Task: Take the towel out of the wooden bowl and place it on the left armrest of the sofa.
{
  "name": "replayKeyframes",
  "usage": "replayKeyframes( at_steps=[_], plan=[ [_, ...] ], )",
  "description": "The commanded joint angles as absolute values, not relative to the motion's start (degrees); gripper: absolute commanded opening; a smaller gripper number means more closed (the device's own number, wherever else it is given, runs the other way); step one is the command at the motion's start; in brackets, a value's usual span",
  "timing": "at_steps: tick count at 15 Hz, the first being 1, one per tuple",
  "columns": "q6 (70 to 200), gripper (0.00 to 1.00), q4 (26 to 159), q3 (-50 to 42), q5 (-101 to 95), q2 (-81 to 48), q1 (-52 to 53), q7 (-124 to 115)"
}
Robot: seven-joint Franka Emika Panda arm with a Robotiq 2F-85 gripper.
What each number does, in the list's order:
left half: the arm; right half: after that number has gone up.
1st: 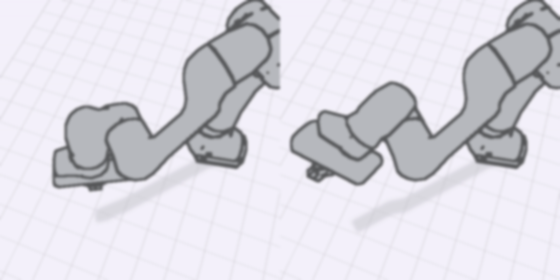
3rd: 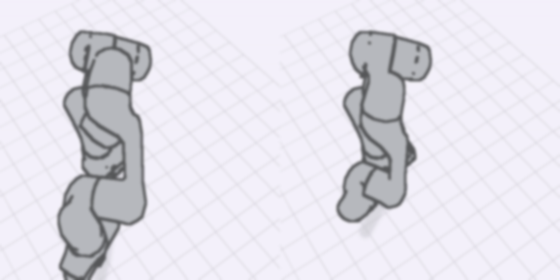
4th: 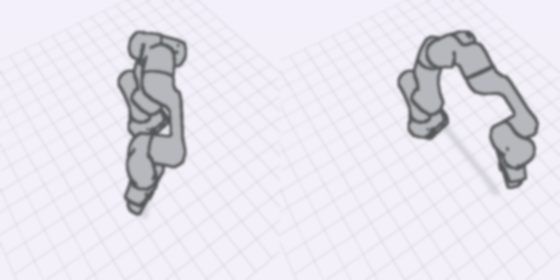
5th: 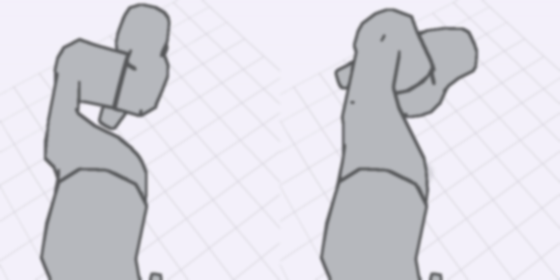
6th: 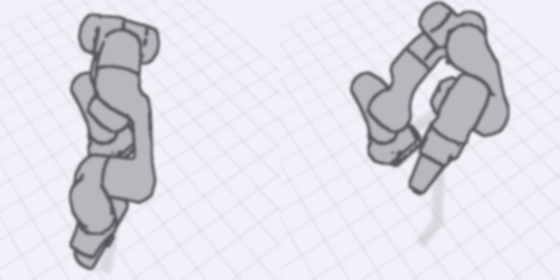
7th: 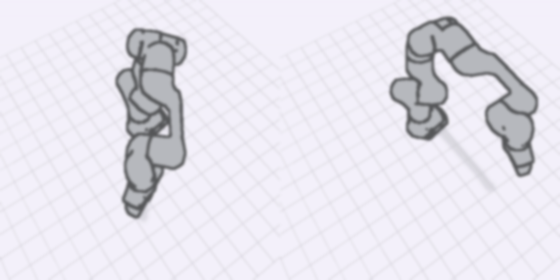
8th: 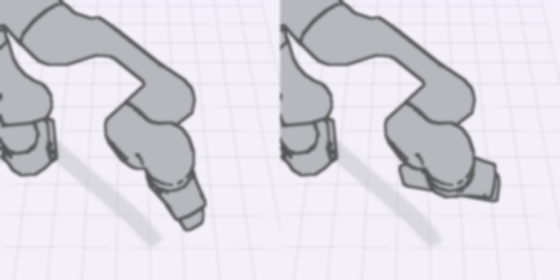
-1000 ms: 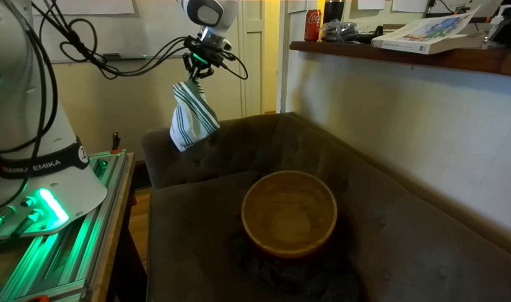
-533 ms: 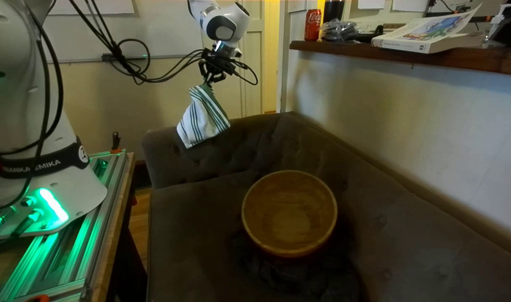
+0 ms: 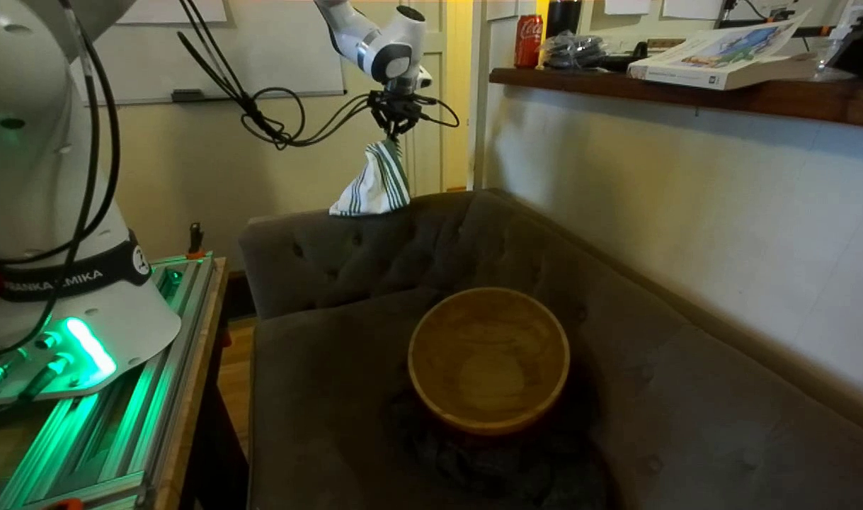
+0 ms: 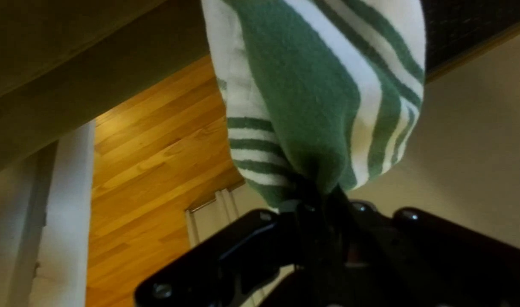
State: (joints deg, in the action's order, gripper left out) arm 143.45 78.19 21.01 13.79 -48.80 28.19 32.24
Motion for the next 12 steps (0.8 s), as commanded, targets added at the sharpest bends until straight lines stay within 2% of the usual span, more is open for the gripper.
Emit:
replayKeyframes(
  at_steps=[1, 5, 9, 12],
  plan=[
    [141.64, 0.38, 70.85, 17.43, 3.86, -52.16, 30.92, 23.96],
    [129.99, 0.66, 70.63, 12.17, -6.34, -48.96, 32.09, 17.57],
    [125.77, 0.95, 75.8, 4.5, -10.68, -42.7, 32.9, 13.14],
    [124.86, 1.0, 81.39, -0.36, -12.98, -37.98, 32.48, 8.43]
  ],
)
